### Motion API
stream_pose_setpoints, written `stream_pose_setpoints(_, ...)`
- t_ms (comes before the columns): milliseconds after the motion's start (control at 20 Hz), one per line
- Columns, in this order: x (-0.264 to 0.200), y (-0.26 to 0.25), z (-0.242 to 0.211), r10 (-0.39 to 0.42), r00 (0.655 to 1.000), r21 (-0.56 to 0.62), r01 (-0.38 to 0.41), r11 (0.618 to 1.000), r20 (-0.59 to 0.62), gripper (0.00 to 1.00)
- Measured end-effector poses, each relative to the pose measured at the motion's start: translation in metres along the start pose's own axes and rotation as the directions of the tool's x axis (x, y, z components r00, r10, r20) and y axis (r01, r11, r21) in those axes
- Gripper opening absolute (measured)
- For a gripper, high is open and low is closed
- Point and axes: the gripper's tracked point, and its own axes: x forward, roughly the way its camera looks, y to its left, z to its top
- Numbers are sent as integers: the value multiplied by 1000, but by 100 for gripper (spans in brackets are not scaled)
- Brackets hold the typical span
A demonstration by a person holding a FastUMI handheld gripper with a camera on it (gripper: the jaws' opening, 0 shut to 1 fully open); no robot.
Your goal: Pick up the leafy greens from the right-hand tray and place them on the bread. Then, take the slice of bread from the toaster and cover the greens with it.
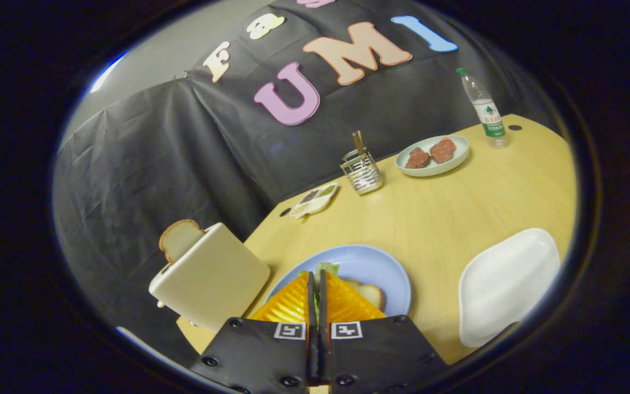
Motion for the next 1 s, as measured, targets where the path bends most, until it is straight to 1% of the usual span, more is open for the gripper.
stream_pose_setpoints(100,1,-14,-7,-46,999,-32,45,998,-28,5)
stream_pose_setpoints(200,1,-28,-7,-93,995,-71,91,993,-31,8)
stream_pose_setpoints(400,-3,-39,-7,-131,991,-131,125,983,-38,12)
stream_pose_setpoints(600,-3,-37,-8,-144,989,-207,131,970,-47,18)
stream_pose_setpoints(800,-4,-30,-19,-140,987,-252,115,961,-82,30)
stream_pose_setpoints(850,-4,-32,-20,-144,986,-256,119,959,-84,30)
stream_pose_setpoints(900,-5,-32,-20,-148,985,-263,120,957,-87,33)
stream_pose_setpoints(1000,-7,-33,-21,-158,982,-281,125,952,-99,49)
